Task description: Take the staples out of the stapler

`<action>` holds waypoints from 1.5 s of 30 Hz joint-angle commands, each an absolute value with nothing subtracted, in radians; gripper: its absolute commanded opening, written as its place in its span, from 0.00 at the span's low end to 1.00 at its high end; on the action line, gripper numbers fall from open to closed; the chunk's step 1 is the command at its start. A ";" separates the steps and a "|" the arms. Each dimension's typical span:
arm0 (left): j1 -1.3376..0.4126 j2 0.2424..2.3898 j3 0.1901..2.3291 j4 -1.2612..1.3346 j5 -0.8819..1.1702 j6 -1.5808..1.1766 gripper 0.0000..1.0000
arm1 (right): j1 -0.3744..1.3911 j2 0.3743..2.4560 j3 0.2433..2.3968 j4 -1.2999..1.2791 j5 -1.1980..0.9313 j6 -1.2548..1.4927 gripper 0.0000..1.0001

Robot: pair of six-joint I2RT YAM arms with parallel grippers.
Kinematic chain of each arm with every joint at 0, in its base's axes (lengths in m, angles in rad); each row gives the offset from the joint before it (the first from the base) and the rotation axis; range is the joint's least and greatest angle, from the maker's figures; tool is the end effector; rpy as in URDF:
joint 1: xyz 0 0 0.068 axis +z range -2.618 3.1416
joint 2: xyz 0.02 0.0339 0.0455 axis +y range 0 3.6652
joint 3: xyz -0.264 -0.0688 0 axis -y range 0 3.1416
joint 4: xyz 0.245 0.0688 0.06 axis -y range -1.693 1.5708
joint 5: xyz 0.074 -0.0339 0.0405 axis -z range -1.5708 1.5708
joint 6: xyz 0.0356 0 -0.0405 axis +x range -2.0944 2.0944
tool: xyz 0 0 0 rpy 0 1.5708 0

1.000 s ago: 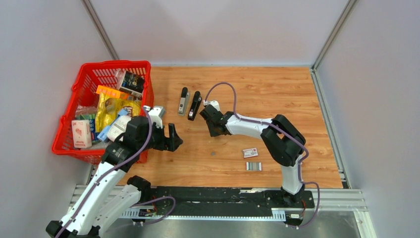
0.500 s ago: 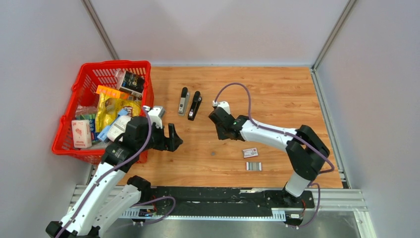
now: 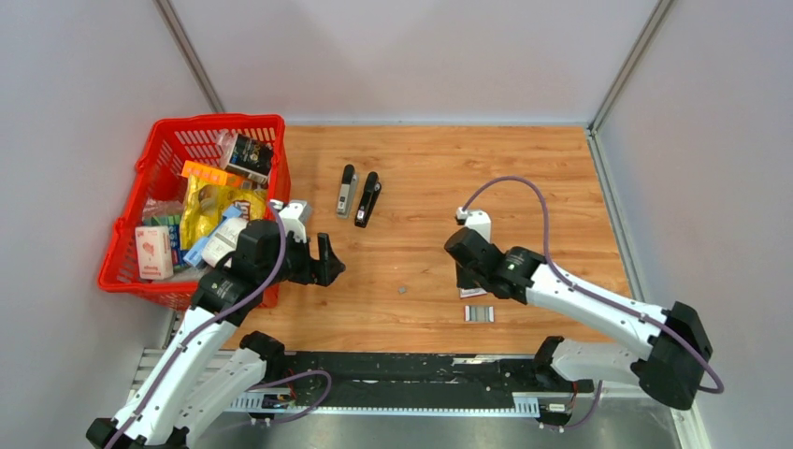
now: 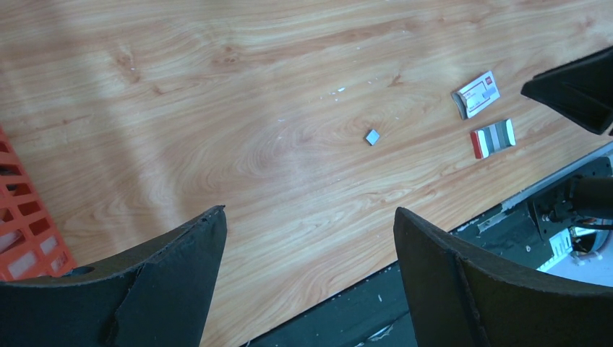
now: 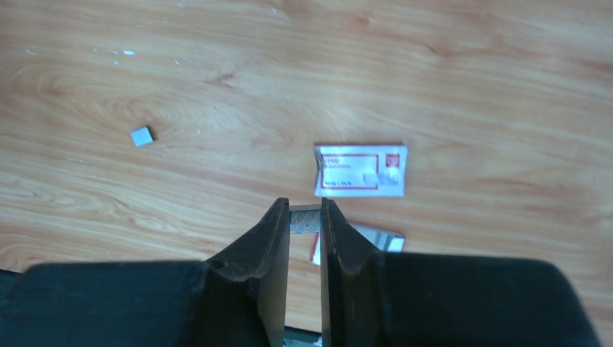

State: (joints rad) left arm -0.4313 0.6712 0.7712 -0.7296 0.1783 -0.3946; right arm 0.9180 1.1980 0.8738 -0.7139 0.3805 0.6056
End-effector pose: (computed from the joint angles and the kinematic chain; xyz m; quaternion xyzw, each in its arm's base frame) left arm 0.1238 -0.0639 0.2976 0.0567 0.8869 -0.2539 0.3818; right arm 0.1499 0.1743 0.2460 -0.0982 0.9435 0.0464 0.3129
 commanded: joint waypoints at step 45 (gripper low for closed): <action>-0.428 0.647 0.758 -0.706 0.219 -0.390 0.93 | 0.969 1.164 0.609 -0.742 0.460 0.934 0.15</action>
State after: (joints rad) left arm -0.4313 0.6571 0.7601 -0.7288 0.2050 -0.3950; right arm 0.9737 1.1584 0.6189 -0.7837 0.4198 0.9092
